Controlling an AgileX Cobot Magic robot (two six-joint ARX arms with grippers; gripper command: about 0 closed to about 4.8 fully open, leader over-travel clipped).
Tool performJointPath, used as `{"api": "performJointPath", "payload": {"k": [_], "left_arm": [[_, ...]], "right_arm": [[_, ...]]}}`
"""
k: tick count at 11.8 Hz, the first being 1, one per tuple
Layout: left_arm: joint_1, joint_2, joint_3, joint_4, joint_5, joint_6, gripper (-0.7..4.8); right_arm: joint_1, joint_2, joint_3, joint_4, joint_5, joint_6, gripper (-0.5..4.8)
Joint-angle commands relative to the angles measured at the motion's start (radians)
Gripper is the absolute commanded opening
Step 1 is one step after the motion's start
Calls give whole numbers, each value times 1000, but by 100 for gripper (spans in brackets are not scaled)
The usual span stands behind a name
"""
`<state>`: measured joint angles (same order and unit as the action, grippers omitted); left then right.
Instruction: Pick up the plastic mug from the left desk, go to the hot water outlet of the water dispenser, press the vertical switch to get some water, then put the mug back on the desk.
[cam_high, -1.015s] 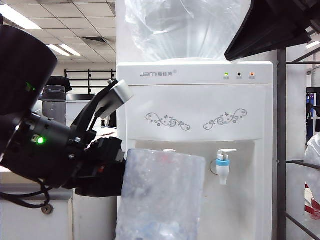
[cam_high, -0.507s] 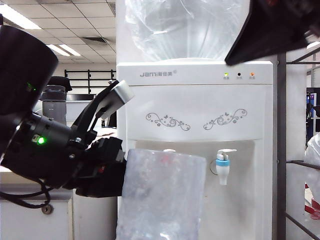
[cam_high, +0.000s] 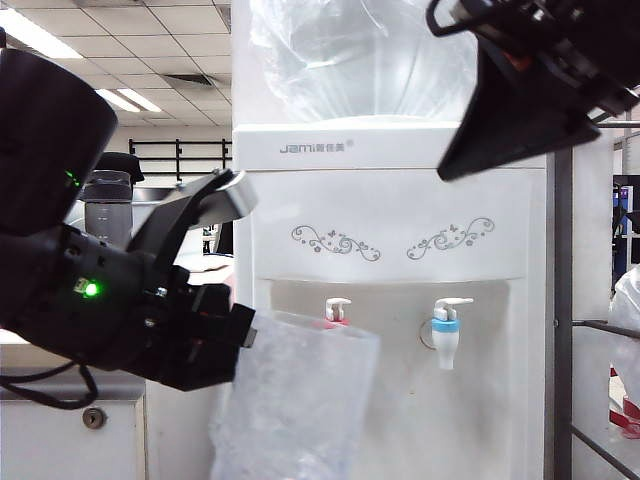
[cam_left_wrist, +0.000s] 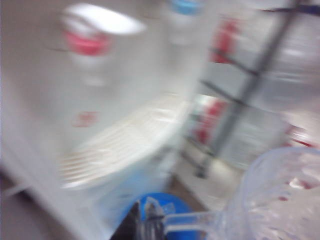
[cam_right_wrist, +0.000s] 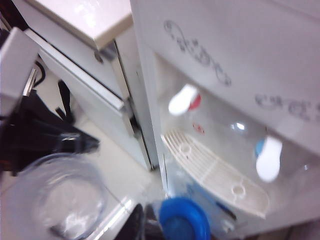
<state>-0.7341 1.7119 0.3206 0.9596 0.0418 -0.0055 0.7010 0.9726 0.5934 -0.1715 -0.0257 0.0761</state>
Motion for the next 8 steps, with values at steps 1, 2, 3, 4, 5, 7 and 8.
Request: {"api": "performJointPath", "payload": {"k": [1,2,3,4,5,7,8], "left_arm": [[0,-2,3,6,-27,-64,-6],[0,-2,6,3,-27,-82,-5],[0,-2,16,-11,-37,-123,-5],[0,-2,30,-29,-69,-167,-5],[0,0,47,-52,-99,-197,-5],[0,24,87,-60,-157,-277,-5],[0,40,105,-60,-181,-310,-5]], "right_arm": [[0,1,6,56,-2,-11,-1],[1,2,6,61,-3,-22,-1],[4,2,6,66,-2,-26,-1],[3,2,6,68,-2,-26,-1],[3,2,6,68,-3,-25,-1],[3,2,6,68,-2,-26,-1],[3,2,6,69,-2,-26,-2]]}}
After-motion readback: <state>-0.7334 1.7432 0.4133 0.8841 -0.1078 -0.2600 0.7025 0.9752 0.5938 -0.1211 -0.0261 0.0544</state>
